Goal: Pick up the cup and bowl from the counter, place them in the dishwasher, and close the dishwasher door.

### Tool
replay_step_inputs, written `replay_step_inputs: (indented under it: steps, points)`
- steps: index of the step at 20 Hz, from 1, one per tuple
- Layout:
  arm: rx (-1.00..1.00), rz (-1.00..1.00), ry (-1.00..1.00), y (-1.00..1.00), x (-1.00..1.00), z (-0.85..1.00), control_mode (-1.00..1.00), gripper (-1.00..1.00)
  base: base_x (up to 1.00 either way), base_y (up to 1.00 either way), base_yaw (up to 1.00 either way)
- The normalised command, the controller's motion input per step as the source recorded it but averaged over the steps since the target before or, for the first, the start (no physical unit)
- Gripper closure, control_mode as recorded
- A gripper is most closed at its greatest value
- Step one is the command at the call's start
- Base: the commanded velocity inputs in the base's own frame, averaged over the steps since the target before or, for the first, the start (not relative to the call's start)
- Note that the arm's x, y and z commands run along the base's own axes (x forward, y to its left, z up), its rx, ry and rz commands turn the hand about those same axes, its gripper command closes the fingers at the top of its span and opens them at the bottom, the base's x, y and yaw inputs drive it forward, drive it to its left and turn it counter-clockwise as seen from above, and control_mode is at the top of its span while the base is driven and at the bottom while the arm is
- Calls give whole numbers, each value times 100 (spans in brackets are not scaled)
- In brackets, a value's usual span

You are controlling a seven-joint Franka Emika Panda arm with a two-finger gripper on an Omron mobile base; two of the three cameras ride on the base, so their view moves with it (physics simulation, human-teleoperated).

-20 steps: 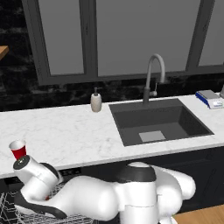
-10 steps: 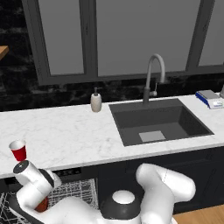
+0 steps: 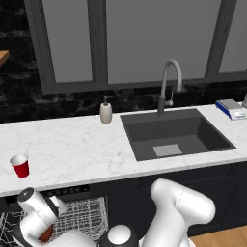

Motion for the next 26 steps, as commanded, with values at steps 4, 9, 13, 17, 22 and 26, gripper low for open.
replay_step_inputs:
  steps: [4, 9, 13, 17, 22, 26]
  points:
    - [0, 0, -3, 16, 32, -67, -100, 100, 0, 0, 0]
    - [0, 0, -5, 13, 22, -55, -100, 100, 0, 0, 0]
    - [0, 0, -10, 11, 11, -35, -100, 100, 0, 0, 0]
    - [0, 0, -18, 6, 25, -11, -100, 100, 0, 0, 0]
    - [0, 0, -18, 4, 47, -11, -100, 100, 0, 0, 0]
    - [0, 0, -5, 0, 19, -35, -100, 100, 0, 0, 0]
